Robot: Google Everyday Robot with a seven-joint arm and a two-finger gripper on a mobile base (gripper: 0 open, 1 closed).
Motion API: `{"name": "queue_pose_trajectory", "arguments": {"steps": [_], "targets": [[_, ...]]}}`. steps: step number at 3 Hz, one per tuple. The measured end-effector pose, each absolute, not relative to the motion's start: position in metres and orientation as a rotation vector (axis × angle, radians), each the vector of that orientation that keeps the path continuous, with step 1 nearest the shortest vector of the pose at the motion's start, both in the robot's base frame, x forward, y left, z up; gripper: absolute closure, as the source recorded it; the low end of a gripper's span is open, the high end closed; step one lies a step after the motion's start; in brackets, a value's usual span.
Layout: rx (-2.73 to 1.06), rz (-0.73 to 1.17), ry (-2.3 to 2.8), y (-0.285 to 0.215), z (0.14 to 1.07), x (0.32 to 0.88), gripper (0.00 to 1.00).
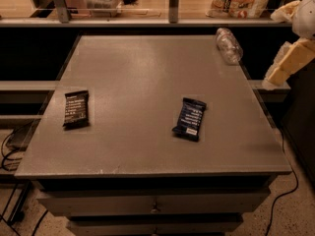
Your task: Move water bottle near rxbar chocolate
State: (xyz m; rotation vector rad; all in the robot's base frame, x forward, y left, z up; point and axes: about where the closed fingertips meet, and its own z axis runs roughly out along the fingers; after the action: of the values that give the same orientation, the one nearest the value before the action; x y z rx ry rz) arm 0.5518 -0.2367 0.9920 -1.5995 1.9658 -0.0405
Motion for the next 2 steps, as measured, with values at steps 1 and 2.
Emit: {"name": "queue_pose_trajectory", "arguments": {"steps": [1, 2], "targets": [[-1.567, -0.053, 1.989, -0.236, 0.986, 0.563, 0.00], [-1.485, -0.045, 1.972, -0.238, 0.982, 0.587, 0.00]]}}
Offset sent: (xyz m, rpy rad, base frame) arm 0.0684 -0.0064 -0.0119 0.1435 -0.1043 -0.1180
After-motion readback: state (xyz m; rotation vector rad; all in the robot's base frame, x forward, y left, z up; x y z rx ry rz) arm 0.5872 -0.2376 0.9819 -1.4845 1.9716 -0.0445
